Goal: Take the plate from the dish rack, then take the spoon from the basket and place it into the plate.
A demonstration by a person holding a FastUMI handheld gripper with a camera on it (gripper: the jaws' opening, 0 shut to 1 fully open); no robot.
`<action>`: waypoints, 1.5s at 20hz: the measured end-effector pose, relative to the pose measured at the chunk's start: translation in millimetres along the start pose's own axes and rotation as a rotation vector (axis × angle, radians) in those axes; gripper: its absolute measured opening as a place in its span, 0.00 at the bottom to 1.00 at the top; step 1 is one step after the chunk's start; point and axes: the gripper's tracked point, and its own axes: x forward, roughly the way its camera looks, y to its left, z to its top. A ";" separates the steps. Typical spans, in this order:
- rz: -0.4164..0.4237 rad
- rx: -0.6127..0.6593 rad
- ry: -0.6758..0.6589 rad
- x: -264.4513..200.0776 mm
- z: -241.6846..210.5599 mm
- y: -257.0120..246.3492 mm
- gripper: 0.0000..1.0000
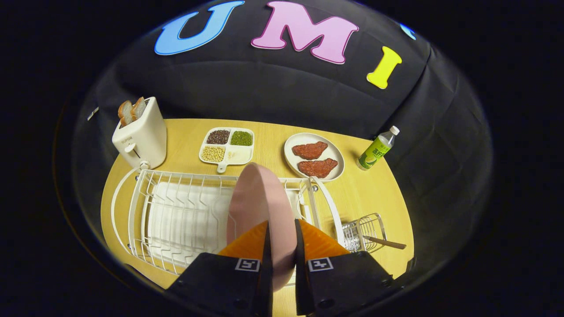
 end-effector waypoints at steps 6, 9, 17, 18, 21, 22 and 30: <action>-0.091 -0.142 -0.101 -18.2 26.8 2.3 0.24; -0.133 -0.242 -0.192 -35.2 51.1 -7.9 0.24; 0.146 -0.005 -0.145 -88.1 27.7 -22.6 0.24; 0.192 0.013 -0.141 -96.1 21.1 -27.0 0.24; 0.271 0.017 -0.132 -113.5 -5.4 -46.5 0.24; 0.302 0.018 -0.125 -116.9 -16.8 -48.9 0.24; 0.606 0.080 0.052 -115.4 -123.0 -60.2 0.24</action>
